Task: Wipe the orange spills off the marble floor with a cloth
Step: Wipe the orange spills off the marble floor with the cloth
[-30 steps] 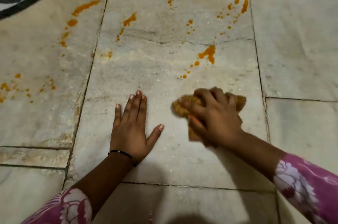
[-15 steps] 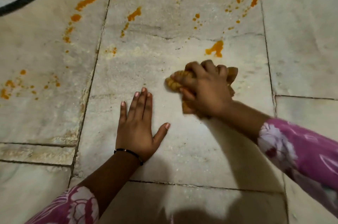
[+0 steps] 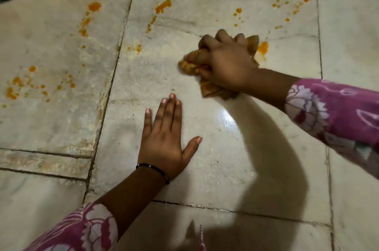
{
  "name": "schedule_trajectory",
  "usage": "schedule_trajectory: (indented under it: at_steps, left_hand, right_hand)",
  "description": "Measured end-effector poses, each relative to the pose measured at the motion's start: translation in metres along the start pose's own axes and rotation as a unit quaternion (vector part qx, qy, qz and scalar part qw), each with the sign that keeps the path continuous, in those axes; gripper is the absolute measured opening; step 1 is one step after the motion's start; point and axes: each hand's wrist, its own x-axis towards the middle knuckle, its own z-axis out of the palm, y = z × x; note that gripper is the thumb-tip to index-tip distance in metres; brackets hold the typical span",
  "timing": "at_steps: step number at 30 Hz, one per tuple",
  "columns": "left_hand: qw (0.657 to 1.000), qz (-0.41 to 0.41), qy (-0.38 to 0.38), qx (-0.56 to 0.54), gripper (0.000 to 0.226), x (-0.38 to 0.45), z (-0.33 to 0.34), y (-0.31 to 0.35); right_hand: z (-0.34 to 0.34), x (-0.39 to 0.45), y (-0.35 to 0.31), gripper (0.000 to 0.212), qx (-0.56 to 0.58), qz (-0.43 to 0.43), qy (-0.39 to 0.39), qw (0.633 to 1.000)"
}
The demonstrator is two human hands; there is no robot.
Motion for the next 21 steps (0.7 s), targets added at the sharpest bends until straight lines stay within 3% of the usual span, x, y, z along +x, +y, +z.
schedule_trajectory:
  at_steps: [5, 8, 12, 16, 19, 21]
  left_hand:
    - [1.000, 0.007, 0.024, -0.009, 0.082, -0.001, 0.004, -0.001]
    - [1.000, 0.002, 0.020, -0.005, 0.083, 0.000, 0.004, 0.001]
    - [1.000, -0.002, 0.009, -0.005, 0.083, 0.000, 0.000, 0.001]
    - [1.000, -0.001, 0.019, -0.002, 0.084, 0.000, 0.001, 0.002]
    - [0.999, -0.009, 0.034, -0.013, 0.086, -0.001, 0.003, 0.002]
    - [0.999, -0.012, 0.039, -0.014, 0.087, -0.001, 0.004, 0.001]
  right_hand:
    - [0.008, -0.081, -0.006, 0.044, 0.051, -0.061, 0.010, 0.997]
    - [0.003, -0.084, 0.026, 0.045, 0.053, 0.021, 0.015, 0.998]
    - [0.001, -0.021, 0.032, 0.038, 0.036, 0.131, 0.031, 0.990]
    - [-0.001, 0.008, -0.016, 0.041, 0.033, 0.060, -0.006, 0.998]
    - [0.002, -0.041, -0.037, 0.042, 0.032, -0.031, 0.009, 0.999]
    - [0.004, -0.088, -0.029, 0.044, 0.062, -0.036, 0.016, 0.997]
